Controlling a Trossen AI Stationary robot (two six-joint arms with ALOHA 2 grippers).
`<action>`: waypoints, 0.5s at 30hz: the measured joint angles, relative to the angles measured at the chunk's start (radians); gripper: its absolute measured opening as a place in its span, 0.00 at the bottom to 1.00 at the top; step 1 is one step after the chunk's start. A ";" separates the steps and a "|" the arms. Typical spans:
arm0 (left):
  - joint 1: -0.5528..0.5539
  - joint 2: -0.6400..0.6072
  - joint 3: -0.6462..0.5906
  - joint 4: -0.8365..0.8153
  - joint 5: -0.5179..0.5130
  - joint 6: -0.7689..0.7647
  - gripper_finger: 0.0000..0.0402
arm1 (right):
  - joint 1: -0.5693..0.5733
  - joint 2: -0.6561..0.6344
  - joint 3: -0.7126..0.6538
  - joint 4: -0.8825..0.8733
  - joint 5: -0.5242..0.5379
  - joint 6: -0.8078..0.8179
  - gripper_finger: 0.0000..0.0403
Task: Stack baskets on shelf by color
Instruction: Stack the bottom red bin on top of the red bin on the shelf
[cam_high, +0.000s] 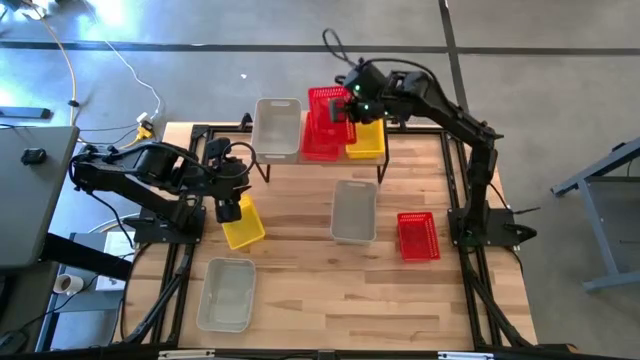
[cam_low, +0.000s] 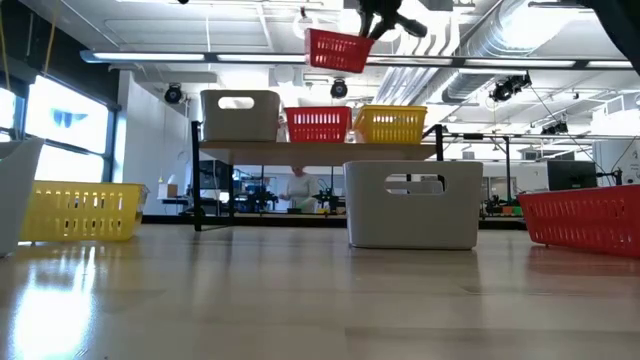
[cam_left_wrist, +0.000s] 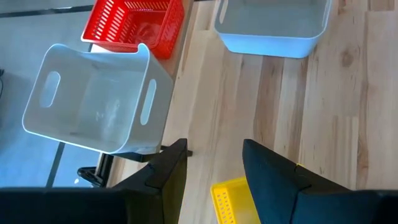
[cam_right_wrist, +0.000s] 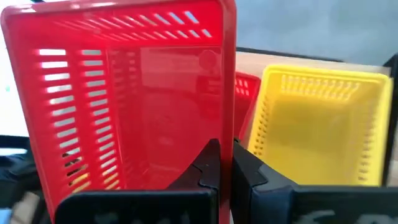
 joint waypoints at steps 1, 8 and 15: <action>0.000 0.000 0.000 0.000 0.000 -0.001 0.36 | -0.012 0.000 -0.006 0.010 -0.016 0.013 0.00; 0.000 0.000 0.000 0.000 0.000 -0.002 0.36 | -0.048 0.004 -0.061 0.040 -0.075 0.152 0.00; 0.000 0.000 0.000 0.000 0.001 -0.022 0.36 | -0.039 0.004 -0.136 0.133 -0.139 0.262 0.00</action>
